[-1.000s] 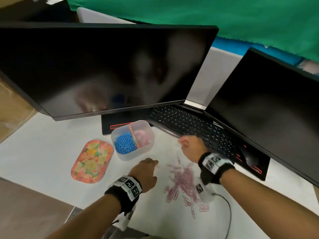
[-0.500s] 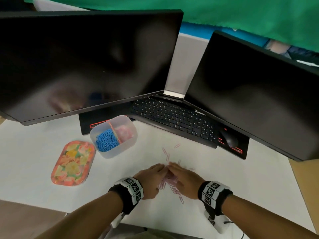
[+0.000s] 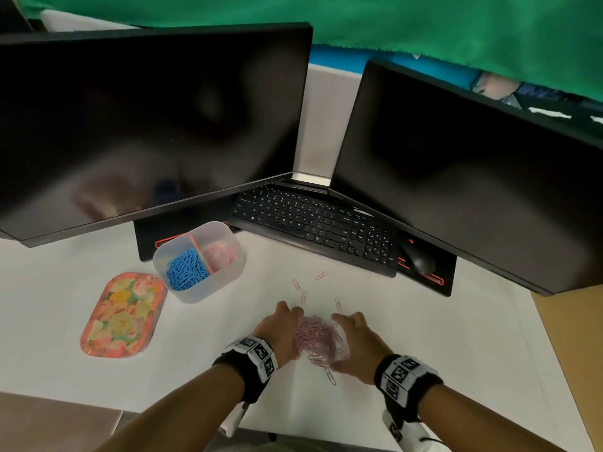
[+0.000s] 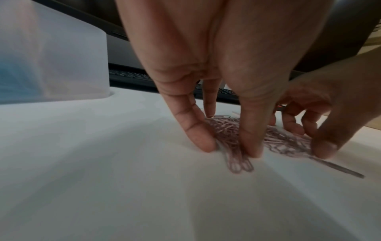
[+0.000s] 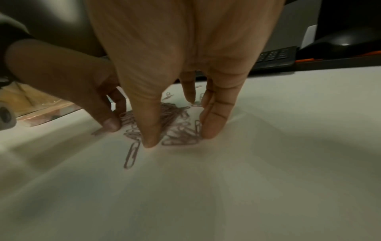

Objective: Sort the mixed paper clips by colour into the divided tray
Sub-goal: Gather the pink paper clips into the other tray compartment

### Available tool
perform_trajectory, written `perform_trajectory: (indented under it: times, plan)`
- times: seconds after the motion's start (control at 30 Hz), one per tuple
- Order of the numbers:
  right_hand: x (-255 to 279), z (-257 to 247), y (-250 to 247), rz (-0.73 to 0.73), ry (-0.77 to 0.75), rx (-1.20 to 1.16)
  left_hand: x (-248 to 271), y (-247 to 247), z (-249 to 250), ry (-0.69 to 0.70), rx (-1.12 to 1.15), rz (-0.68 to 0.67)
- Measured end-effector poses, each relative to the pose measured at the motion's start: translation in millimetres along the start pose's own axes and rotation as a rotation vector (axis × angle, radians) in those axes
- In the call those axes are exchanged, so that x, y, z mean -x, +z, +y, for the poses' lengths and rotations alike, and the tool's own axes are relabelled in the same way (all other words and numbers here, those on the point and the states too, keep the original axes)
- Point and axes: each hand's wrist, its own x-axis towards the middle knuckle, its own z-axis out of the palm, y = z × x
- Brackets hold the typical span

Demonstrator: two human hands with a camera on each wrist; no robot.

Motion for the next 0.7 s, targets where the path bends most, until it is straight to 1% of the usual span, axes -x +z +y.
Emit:
perform_trajectory:
  times: [0.17,0.37,0.47,0.57,0.7]
  plan:
    - [-24,-26,3,0.041,-0.081,-0.066,-11,3,10,-0.020,0.040,0.091]
    - [-38,-34,3,0.114,-0.138,-0.120,-20,6,10,-0.077,0.133,0.192]
    - [-42,-34,-1,0.119,-0.112,-0.202,-23,4,9,-0.107,0.190,0.216]
    - [-46,-34,-5,0.102,-0.085,-0.227,-22,1,8,-0.135,0.224,0.230]
    - [-46,-27,-17,0.096,-0.053,-0.282,-20,0,5,-0.153,0.226,0.204]
